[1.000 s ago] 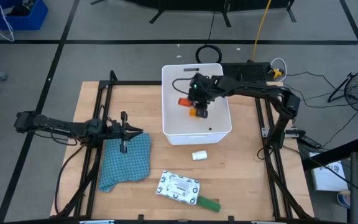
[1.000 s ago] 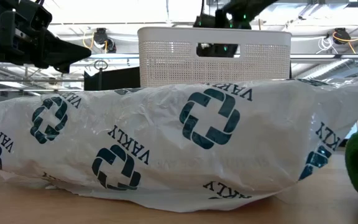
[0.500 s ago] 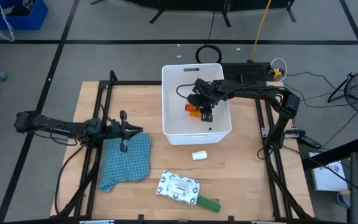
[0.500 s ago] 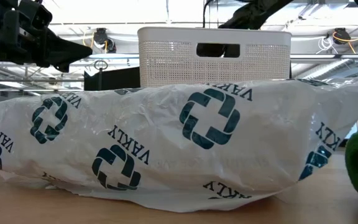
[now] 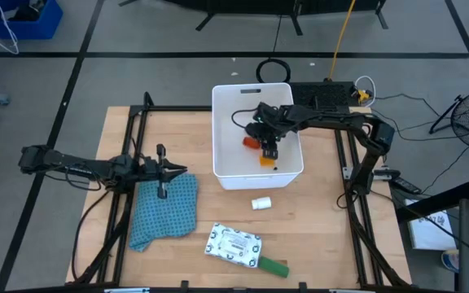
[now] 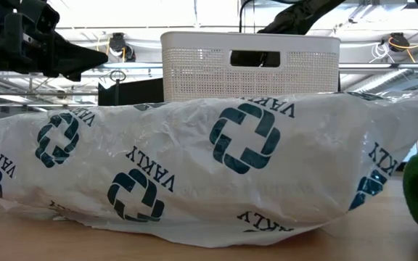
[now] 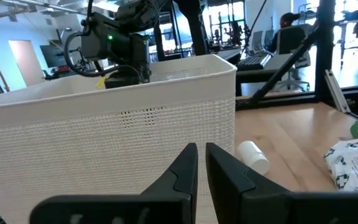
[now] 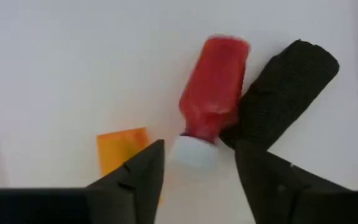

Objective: Pick & place medical supplies in basket/bin
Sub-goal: Put the small orange bottle in the white basket, then put the white package in the white basket

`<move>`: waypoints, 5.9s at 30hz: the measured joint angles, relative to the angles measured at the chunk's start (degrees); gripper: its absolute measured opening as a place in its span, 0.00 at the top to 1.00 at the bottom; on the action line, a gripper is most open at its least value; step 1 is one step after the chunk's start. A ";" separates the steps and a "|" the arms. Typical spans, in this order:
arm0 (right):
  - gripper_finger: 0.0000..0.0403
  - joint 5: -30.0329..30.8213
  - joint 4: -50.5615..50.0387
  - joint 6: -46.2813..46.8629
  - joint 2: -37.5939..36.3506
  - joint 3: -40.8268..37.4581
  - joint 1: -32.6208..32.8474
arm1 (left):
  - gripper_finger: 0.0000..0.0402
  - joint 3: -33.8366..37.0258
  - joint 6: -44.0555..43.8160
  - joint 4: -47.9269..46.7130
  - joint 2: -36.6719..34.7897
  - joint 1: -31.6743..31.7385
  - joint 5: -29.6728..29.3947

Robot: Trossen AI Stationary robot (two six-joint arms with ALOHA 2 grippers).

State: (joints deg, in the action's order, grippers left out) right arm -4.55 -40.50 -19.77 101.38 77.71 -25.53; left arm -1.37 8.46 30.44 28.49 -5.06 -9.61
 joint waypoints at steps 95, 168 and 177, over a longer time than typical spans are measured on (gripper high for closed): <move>1.00 -7.12 80.73 11.76 -71.34 -74.34 26.29 | 0.91 -22.63 0.56 -22.86 14.56 -22.60 -9.86; 1.00 1.76 80.53 14.56 -70.51 -74.38 26.31 | 0.99 -39.36 9.40 -16.22 62.78 -22.55 11.69; 1.00 1.74 80.53 16.09 -70.49 -74.38 26.31 | 1.00 -39.36 5.00 -16.54 43.30 -21.92 17.28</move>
State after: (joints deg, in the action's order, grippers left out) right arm -2.81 40.03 -3.68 30.89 3.33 0.78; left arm -40.73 13.47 13.89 71.79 -26.98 7.67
